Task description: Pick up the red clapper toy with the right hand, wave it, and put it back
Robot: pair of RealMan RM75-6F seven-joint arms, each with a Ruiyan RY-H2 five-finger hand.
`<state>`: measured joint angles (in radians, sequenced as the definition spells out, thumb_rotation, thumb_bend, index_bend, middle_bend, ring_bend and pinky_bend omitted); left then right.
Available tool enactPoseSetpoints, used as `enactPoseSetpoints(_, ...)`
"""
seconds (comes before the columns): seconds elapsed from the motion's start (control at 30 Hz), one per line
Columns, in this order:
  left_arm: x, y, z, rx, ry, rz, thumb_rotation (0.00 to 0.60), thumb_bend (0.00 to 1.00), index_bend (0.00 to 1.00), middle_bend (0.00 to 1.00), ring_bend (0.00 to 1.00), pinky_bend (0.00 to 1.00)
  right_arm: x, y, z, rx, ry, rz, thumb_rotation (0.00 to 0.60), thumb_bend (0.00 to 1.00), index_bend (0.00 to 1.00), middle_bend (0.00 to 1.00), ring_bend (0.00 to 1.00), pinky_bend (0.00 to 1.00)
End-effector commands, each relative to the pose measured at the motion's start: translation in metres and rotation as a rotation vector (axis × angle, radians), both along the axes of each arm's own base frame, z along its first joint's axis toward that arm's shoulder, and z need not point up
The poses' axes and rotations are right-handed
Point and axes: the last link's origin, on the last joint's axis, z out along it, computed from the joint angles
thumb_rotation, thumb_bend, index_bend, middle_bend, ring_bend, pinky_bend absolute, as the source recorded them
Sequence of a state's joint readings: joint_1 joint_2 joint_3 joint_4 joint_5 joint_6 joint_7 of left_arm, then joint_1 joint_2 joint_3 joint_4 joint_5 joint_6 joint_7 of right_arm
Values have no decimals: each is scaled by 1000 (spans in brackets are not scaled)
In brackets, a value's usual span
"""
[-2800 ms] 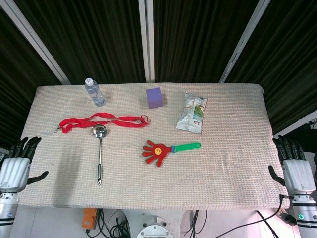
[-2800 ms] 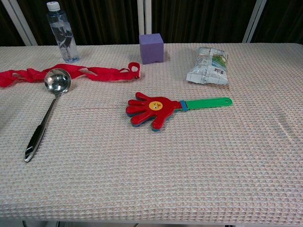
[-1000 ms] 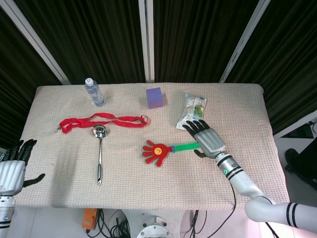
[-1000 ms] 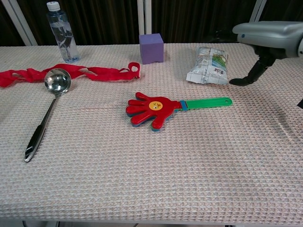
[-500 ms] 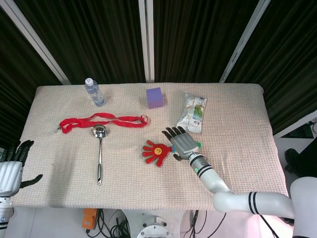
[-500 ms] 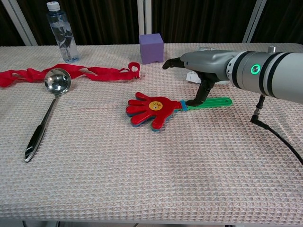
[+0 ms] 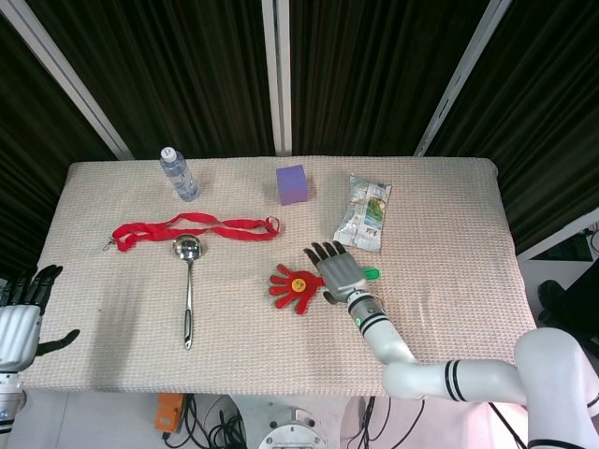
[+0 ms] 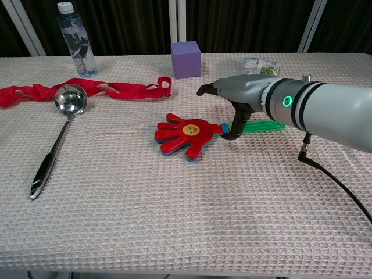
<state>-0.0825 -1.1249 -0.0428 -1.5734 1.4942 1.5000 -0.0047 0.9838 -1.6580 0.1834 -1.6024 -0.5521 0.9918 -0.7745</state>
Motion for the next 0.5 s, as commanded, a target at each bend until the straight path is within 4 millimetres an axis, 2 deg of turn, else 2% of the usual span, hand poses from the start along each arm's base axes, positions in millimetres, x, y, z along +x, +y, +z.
enactPoseSetpoints(0.03, -1, 0, 0, 0, -2, 3, 600, 89, 74, 70, 0, 36, 0, -1, -3, -7, 7, -8, 600, 226, 9, 0, 0, 0)
enactPoseSetpoints(0.37, -3, -2, 6, 12, -3, 8, 600, 90, 74, 70, 0, 36, -2, -4, -13, -2, 22, -30, 600, 234, 107, 0, 0, 0)
enactPoseSetpoints(0.5, -4, -2, 6, 9, -4, 11, 600, 89, 73, 70, 0, 36, -2, -4, -14, -2, 21, -30, 600, 238, 201, 0, 0, 0)
